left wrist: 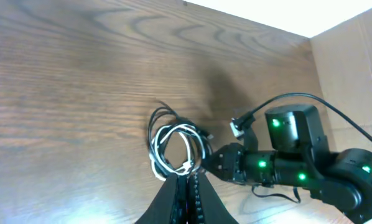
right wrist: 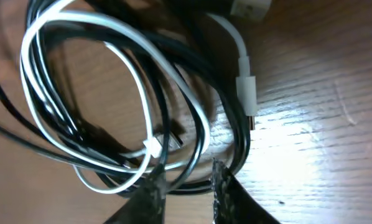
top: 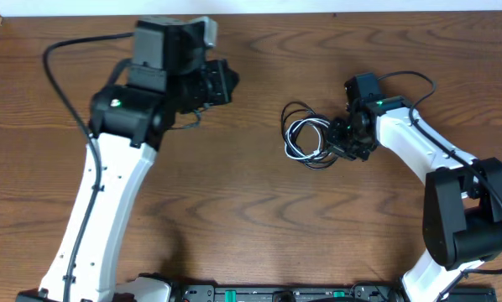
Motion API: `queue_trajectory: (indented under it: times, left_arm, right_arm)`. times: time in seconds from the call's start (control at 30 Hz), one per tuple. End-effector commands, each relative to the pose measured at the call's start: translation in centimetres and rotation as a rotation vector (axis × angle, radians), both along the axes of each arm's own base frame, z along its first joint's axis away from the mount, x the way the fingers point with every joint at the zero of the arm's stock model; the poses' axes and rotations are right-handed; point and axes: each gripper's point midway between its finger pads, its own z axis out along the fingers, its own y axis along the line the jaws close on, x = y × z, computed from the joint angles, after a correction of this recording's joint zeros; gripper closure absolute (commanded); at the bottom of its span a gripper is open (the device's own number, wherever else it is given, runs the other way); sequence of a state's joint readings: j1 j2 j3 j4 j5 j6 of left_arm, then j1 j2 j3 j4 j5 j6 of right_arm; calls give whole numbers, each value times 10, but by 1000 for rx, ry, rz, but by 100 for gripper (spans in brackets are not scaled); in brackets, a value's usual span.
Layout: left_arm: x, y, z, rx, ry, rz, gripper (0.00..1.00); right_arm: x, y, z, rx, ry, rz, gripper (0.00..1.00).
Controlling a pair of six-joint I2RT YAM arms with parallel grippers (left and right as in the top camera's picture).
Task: Untangle cables
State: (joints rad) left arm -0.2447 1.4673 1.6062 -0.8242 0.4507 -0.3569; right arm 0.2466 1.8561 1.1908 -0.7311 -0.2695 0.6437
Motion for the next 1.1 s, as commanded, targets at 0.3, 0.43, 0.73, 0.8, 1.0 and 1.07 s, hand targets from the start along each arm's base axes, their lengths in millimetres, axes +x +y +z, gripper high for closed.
queue_trajectory:
  times: [0.3,0.43,0.73,0.8,1.0,1.07]
  left_arm:
    - [-9,-33,-67,76,179,-123,84]
    - [-3,-58,-99,95,229,-174,64]
    - [38,-92,-182,186,244,-186,53]
    - [43,-95,-202,201,261,-186,53]
    - [60,-93,-250,270,265,-178,53]
    - [63,-96,-259,280,252,-200,53]
  right_arm:
    - [7,11,26,162,-84,134,79]
    - [12,-3,54,176,-150,105,68]
    - [1,-16,110,164,-279,123,48]
    - [-2,-18,113,153,-280,120,47]
    - [-5,-21,111,133,-273,130,44]
    - [-5,-21,111,132,-272,132,44]
